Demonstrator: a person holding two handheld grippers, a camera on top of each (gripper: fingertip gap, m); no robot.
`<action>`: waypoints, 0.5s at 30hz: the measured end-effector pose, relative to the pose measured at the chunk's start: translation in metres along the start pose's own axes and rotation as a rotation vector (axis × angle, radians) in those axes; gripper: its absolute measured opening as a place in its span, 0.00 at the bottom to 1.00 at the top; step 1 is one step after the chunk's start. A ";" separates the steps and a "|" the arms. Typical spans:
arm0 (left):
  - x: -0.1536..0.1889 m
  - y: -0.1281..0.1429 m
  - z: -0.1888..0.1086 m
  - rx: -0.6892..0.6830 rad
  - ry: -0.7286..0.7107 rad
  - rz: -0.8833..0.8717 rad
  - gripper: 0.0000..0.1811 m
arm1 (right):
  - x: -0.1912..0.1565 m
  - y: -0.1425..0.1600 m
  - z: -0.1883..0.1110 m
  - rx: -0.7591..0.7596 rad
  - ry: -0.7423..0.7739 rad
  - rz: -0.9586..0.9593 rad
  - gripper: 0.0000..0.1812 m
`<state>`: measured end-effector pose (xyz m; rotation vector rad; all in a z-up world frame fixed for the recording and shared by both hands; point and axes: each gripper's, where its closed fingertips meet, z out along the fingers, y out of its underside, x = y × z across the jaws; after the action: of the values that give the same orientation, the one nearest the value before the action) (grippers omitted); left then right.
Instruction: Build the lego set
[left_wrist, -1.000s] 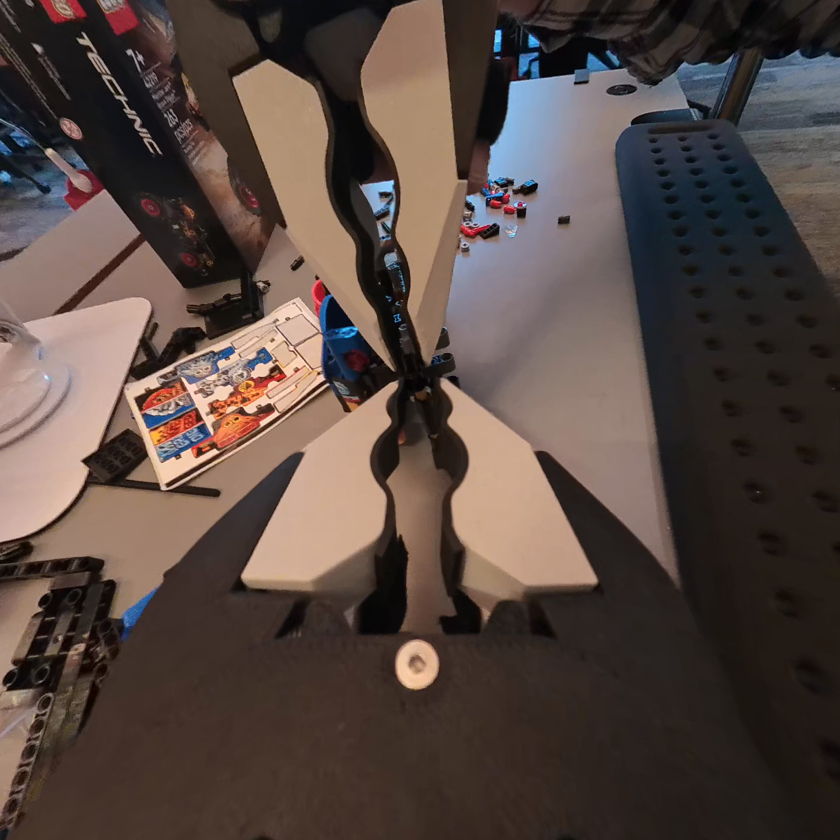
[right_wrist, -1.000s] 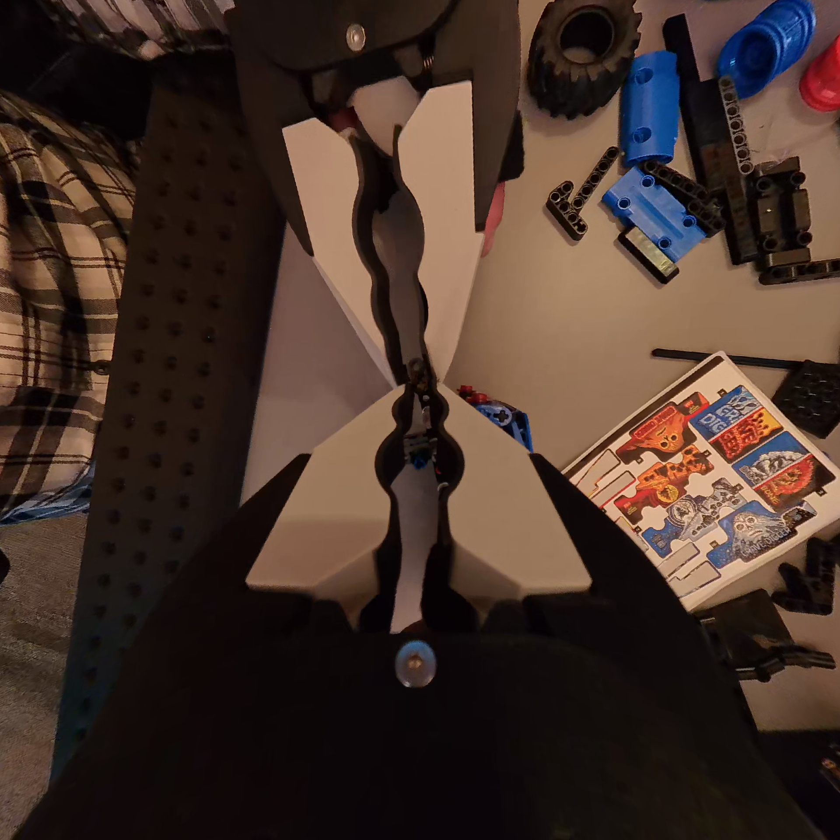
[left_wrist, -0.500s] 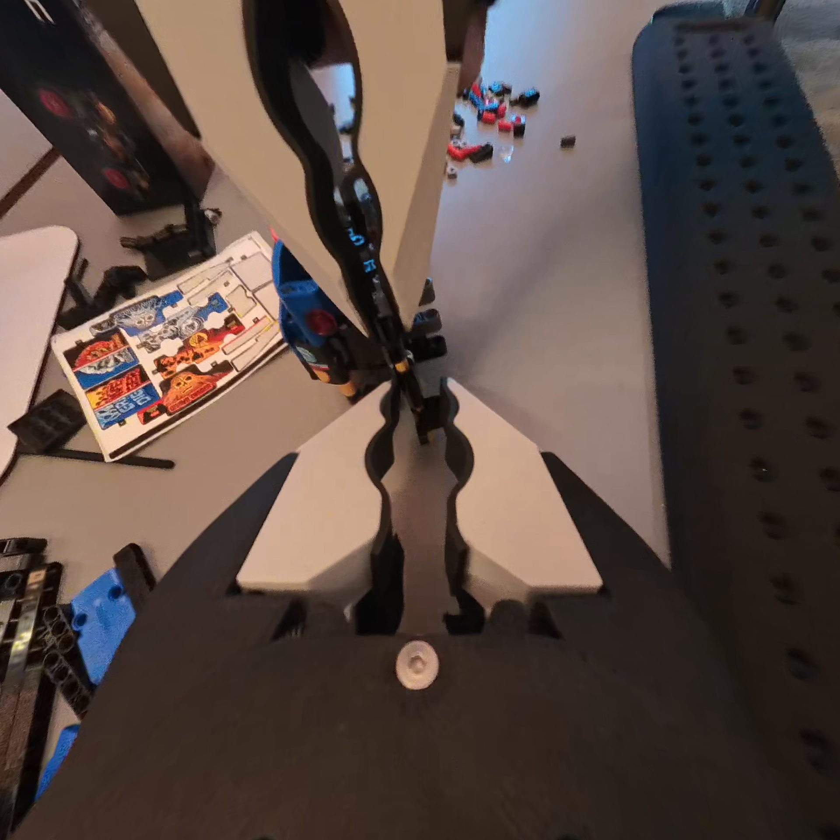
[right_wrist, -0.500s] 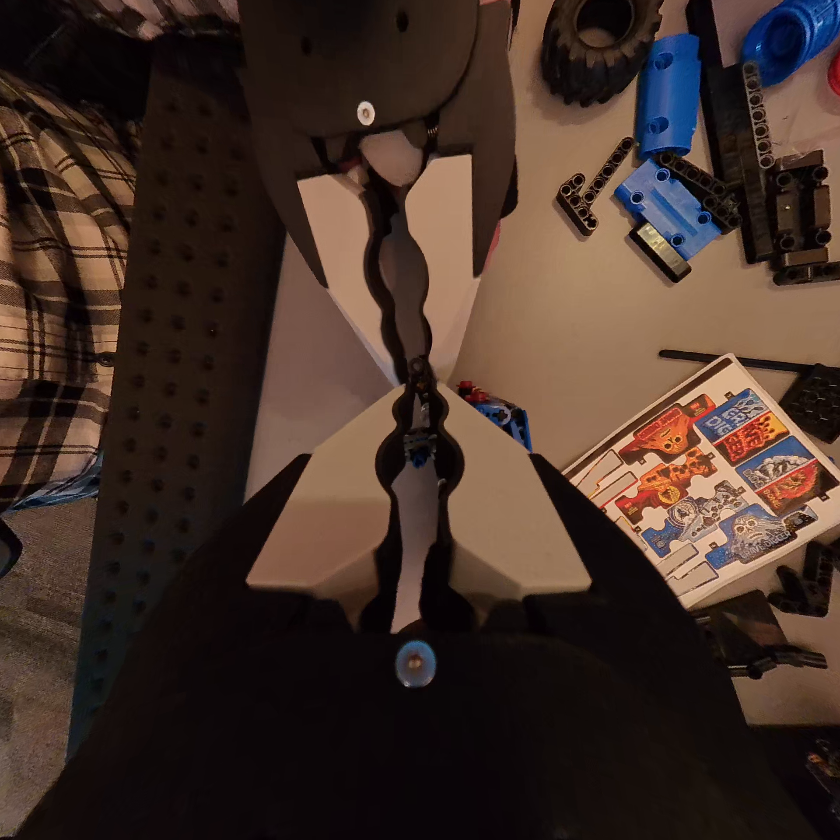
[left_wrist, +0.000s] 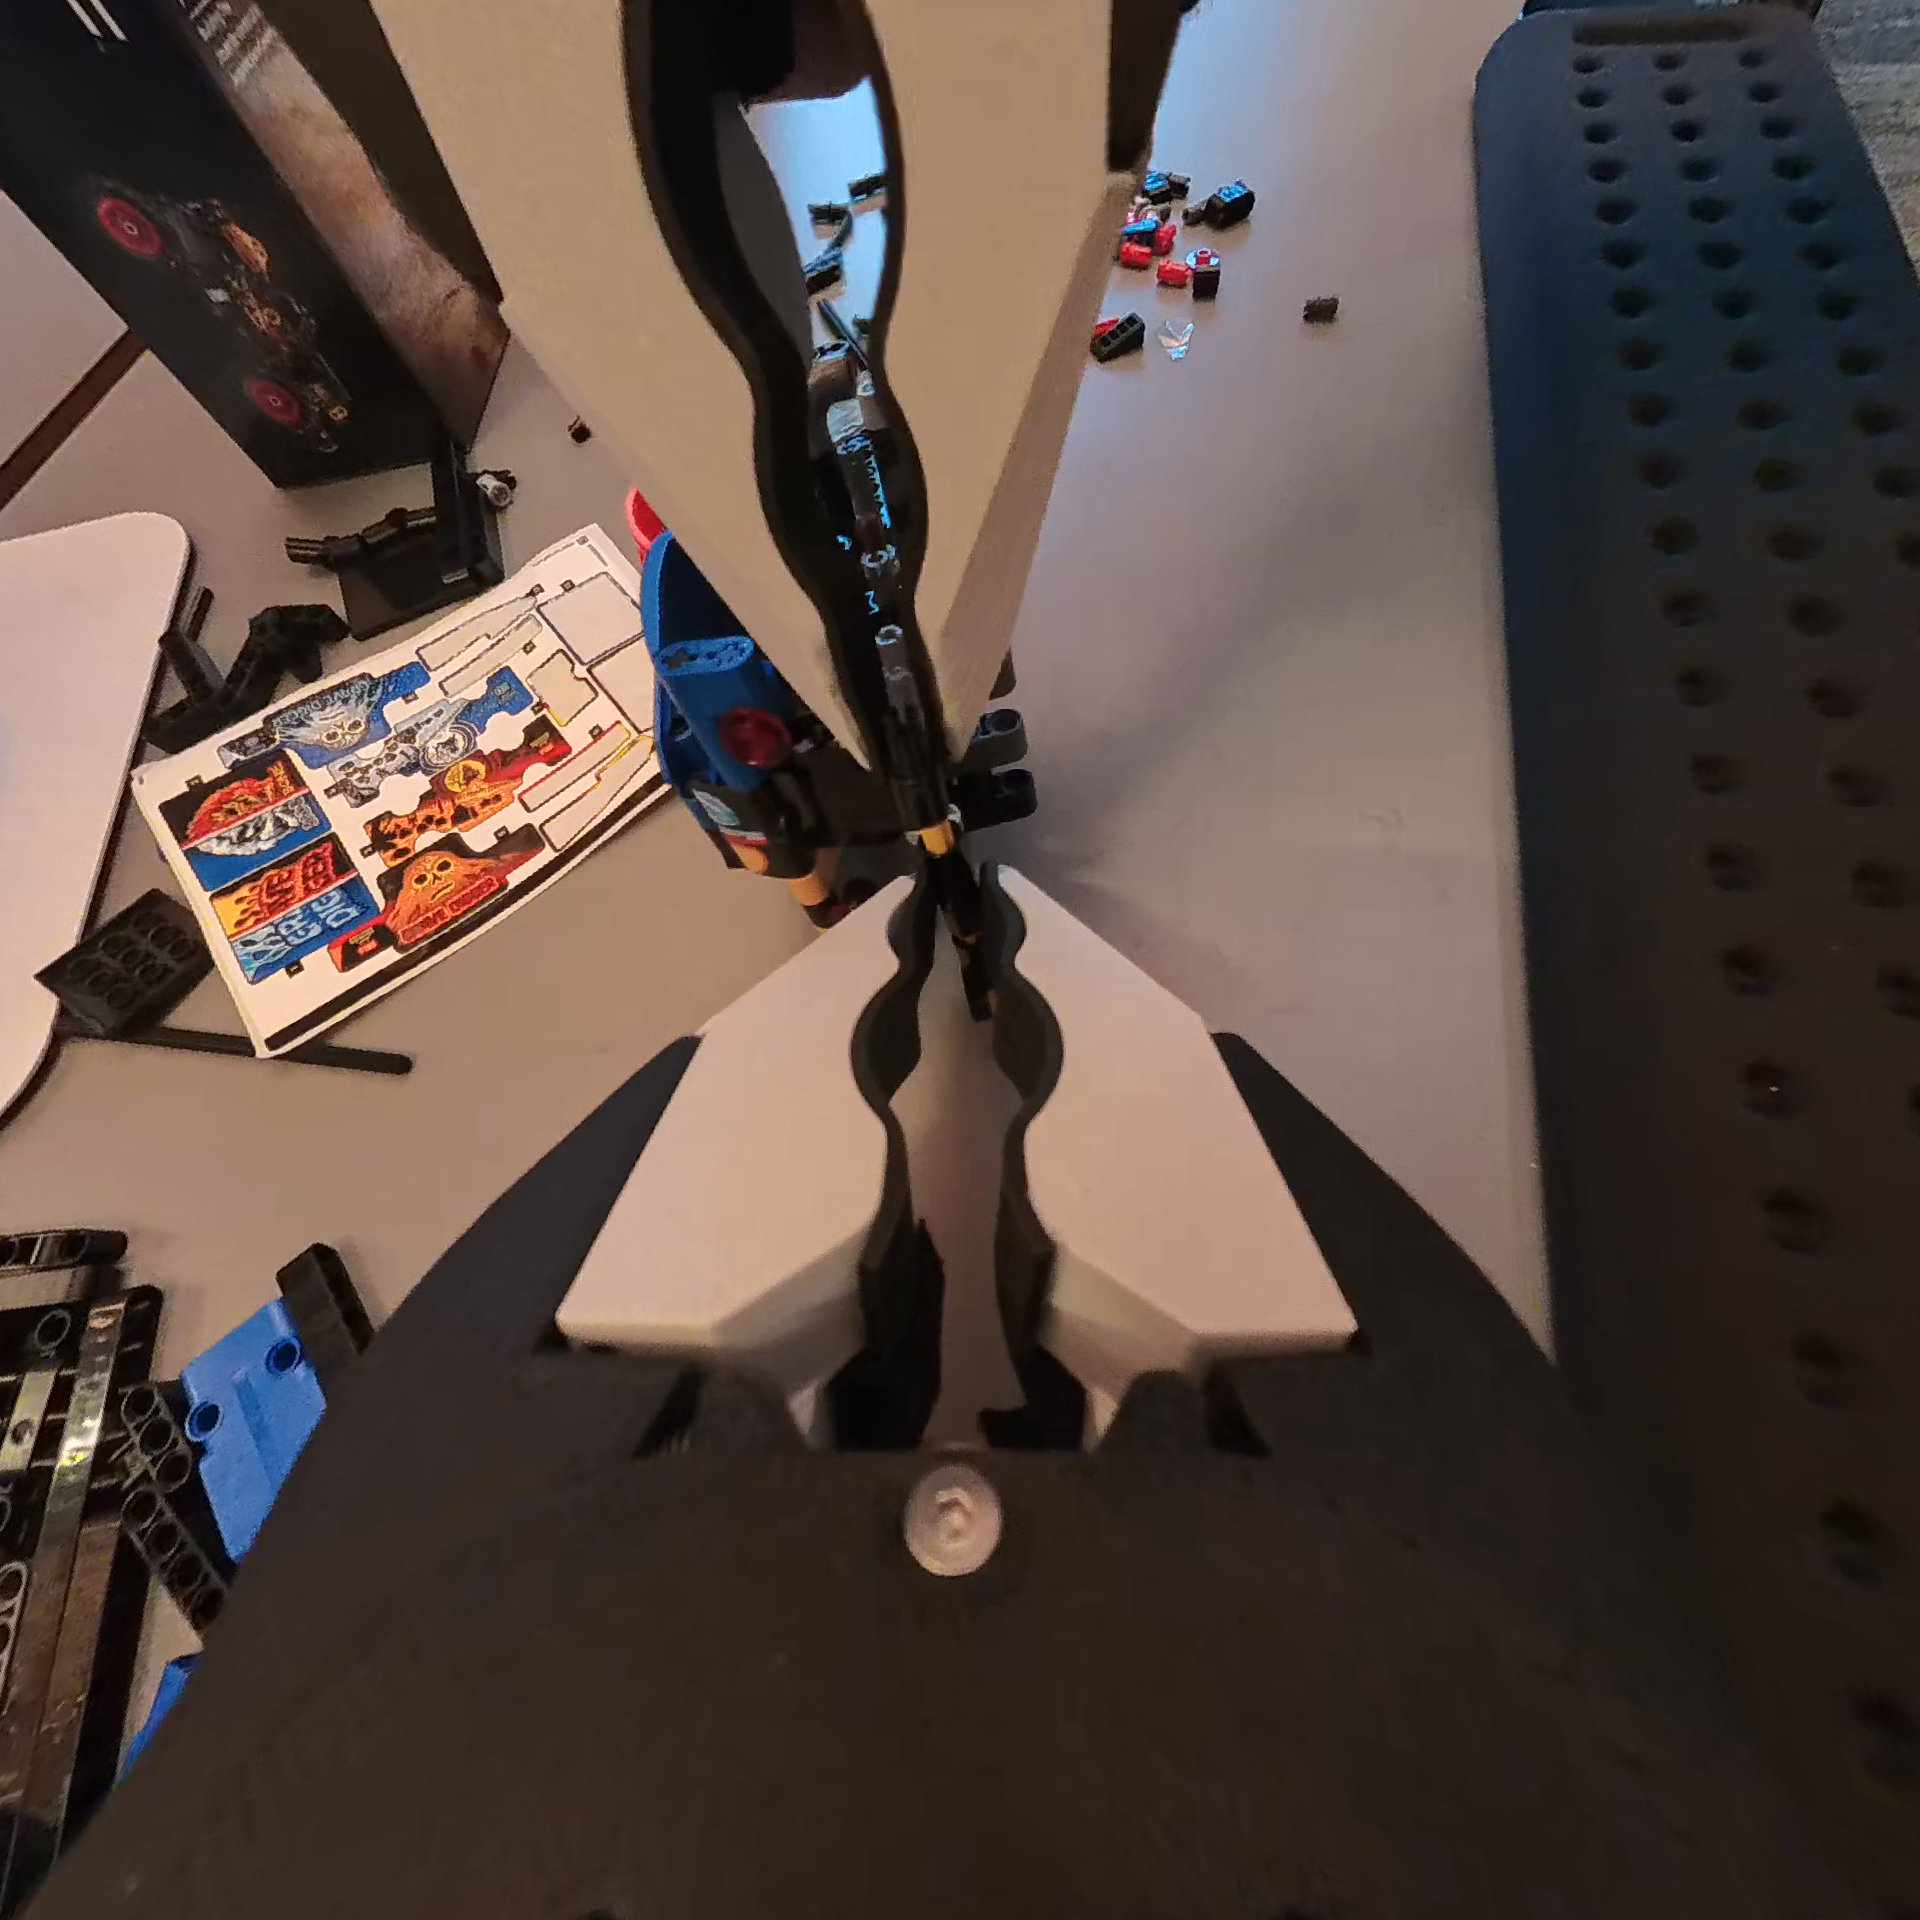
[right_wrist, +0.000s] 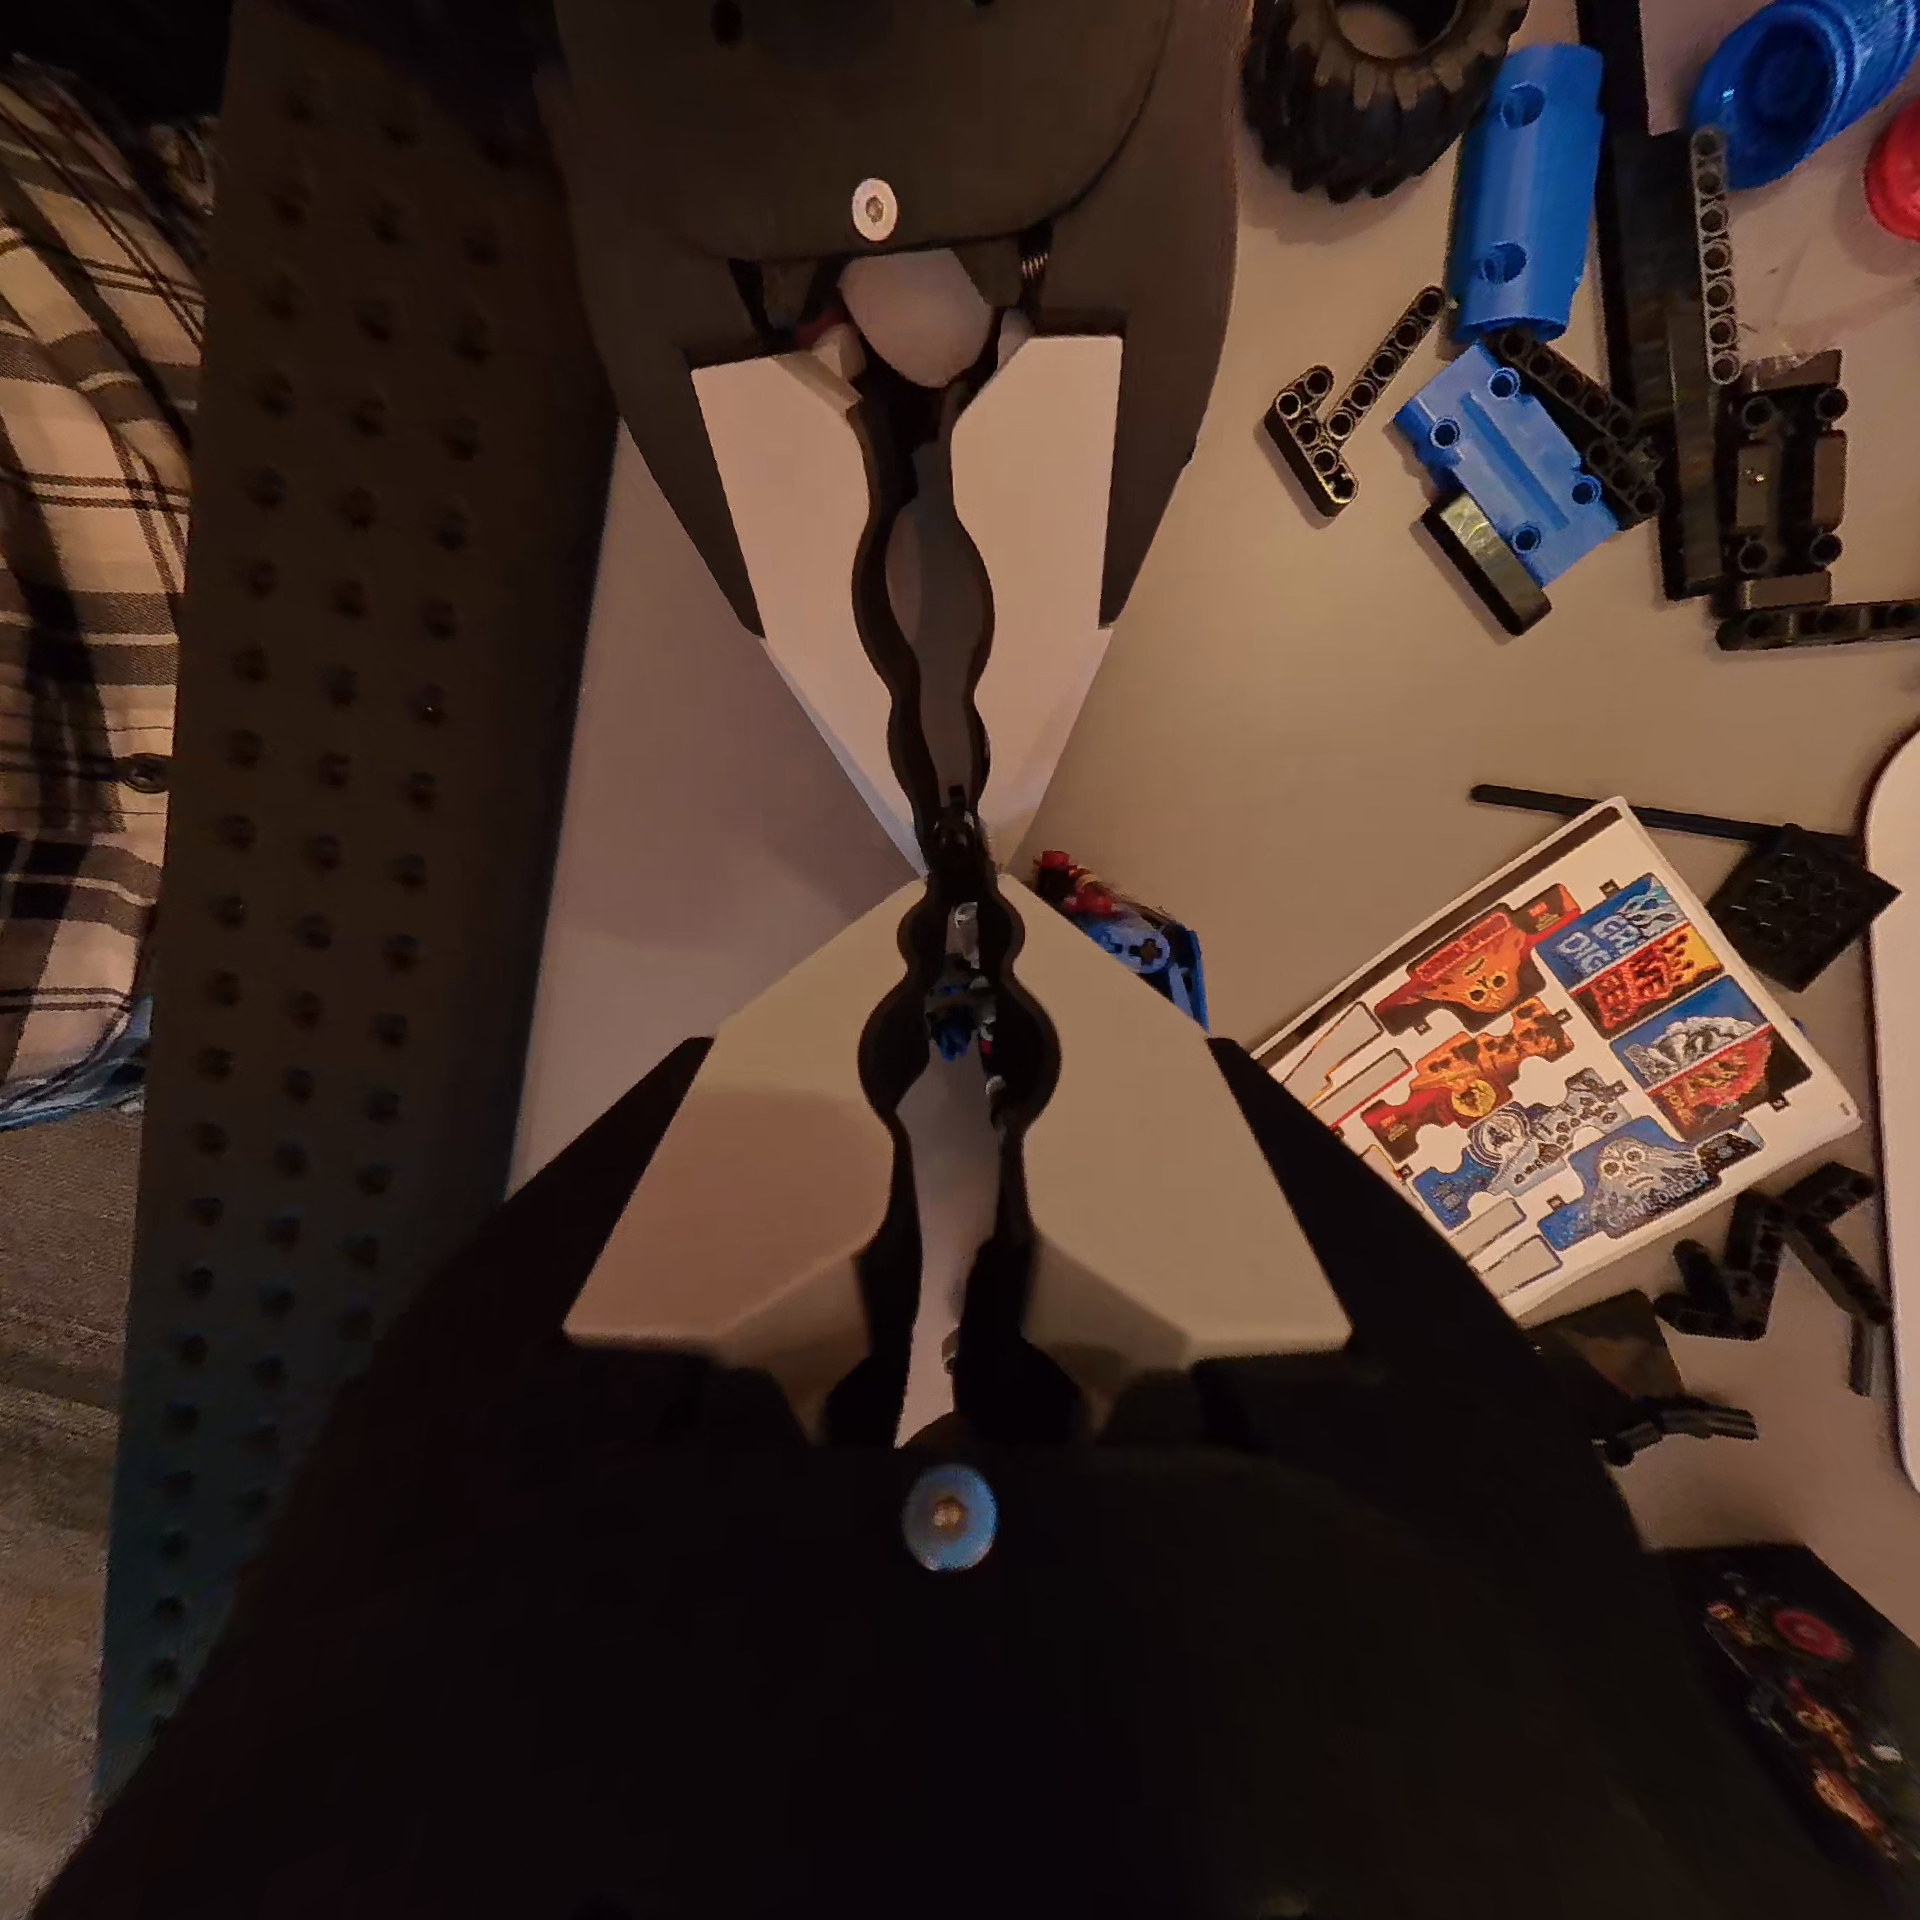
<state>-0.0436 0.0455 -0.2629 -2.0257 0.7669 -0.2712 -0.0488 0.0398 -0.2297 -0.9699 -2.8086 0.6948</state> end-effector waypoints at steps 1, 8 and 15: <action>0.000 0.000 0.000 0.000 0.001 0.000 0.03 | 0.000 0.000 0.000 -0.005 -0.001 -0.002 0.02; 0.000 -0.001 0.001 0.001 0.000 0.003 0.03 | 0.000 0.002 0.000 -0.135 -0.001 -0.045 0.02; 0.000 -0.001 0.001 0.004 0.005 0.000 0.02 | 0.000 0.004 0.000 -0.288 0.008 -0.123 0.01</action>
<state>-0.0427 0.0462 -0.2625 -2.0217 0.7690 -0.2777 -0.0465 0.0424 -0.2309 -0.8235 -2.9848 0.2754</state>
